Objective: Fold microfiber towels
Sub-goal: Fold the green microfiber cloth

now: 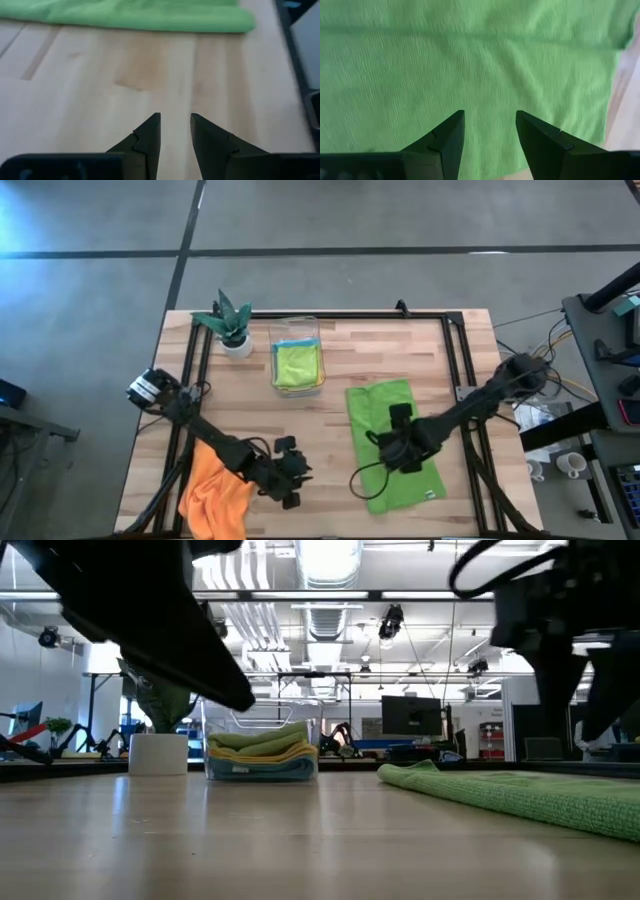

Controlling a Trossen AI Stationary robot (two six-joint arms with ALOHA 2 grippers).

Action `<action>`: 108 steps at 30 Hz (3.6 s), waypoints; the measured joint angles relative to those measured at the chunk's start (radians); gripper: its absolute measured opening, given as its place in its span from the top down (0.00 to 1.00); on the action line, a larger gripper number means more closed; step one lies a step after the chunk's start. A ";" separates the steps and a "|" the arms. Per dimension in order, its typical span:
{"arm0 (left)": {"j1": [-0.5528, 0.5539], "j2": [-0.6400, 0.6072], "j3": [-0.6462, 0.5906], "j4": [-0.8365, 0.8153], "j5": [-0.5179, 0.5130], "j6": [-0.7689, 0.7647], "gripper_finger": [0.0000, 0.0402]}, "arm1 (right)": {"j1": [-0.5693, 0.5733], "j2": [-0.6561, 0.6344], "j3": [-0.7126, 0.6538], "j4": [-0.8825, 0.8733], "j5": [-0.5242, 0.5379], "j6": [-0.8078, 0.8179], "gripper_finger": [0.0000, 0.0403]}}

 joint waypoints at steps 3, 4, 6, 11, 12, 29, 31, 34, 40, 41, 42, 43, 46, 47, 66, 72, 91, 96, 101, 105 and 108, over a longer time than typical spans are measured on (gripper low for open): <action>0.010 0.002 0.034 0.008 0.008 0.062 0.77 | 0.000 -0.082 -0.097 0.105 -0.001 0.007 0.56; 0.016 0.008 0.057 0.039 0.009 0.100 0.77 | -0.004 -0.111 -0.132 0.164 0.000 0.005 0.56; 0.042 0.033 0.116 0.078 0.012 0.161 0.77 | -0.019 -0.164 -0.200 0.285 -0.001 -0.014 0.56; 0.155 0.162 0.253 0.063 0.037 0.317 0.77 | -0.056 -0.256 -0.306 0.367 0.001 -0.014 0.56; 0.171 0.186 0.277 0.065 0.056 0.361 0.77 | -0.054 -0.274 -0.318 0.368 0.000 -0.004 0.56; 0.353 0.519 0.524 0.207 0.120 0.464 0.77 | -0.007 -0.366 -0.566 0.623 -0.038 0.087 0.56; 0.362 0.528 0.525 0.214 0.154 0.441 0.77 | -0.007 -0.361 -0.580 0.617 -0.035 0.087 0.56; 0.363 0.539 0.511 0.202 0.178 0.439 0.77 | -0.006 -0.349 -0.592 0.625 -0.035 0.102 0.56; 0.352 0.473 0.506 -0.041 0.178 0.386 0.77 | -0.006 -0.316 -0.598 0.641 -0.028 0.113 0.56; 0.352 0.459 0.503 -0.055 0.179 0.385 0.77 | -0.006 -0.309 -0.599 0.642 -0.029 0.116 0.56; 0.352 0.441 0.499 -0.071 0.182 0.386 0.77 | -0.006 -0.308 -0.599 0.642 -0.026 0.119 0.56; 0.352 0.428 0.497 -0.092 0.182 0.385 0.77 | -0.006 -0.307 -0.600 0.642 -0.028 0.122 0.56; 0.350 0.376 0.495 -0.204 0.182 0.334 0.77 | -0.006 -0.314 -0.602 0.639 -0.038 0.133 0.56; 0.348 0.358 0.492 -0.262 0.183 0.304 0.77 | -0.006 -0.316 -0.602 0.638 -0.044 0.137 0.56; 0.366 0.425 0.317 0.208 0.222 0.283 0.77 | -0.006 -0.328 -0.606 0.625 -0.035 0.196 0.56; 0.322 0.363 0.304 -0.004 0.216 0.206 0.77 | -0.006 -0.326 -0.606 0.639 -0.027 0.227 0.56; 0.270 0.176 0.123 0.341 0.092 0.460 0.77 | -0.006 -0.330 -0.607 0.616 -0.025 0.213 0.56; 0.306 0.298 0.170 0.289 0.171 0.346 0.77 | -0.007 -0.348 -0.589 0.570 -0.041 0.217 0.56; 0.277 0.311 0.199 0.149 0.254 0.285 0.77 | -0.014 -0.369 -0.580 0.524 -0.086 0.255 0.56; 0.239 0.237 0.200 -0.129 0.223 0.241 0.77 | -0.028 -0.367 -0.580 0.524 -0.093 0.265 0.56; 0.201 0.164 0.193 -0.347 0.163 0.173 0.77 | -0.039 -0.367 -0.570 0.511 -0.126 0.261 0.56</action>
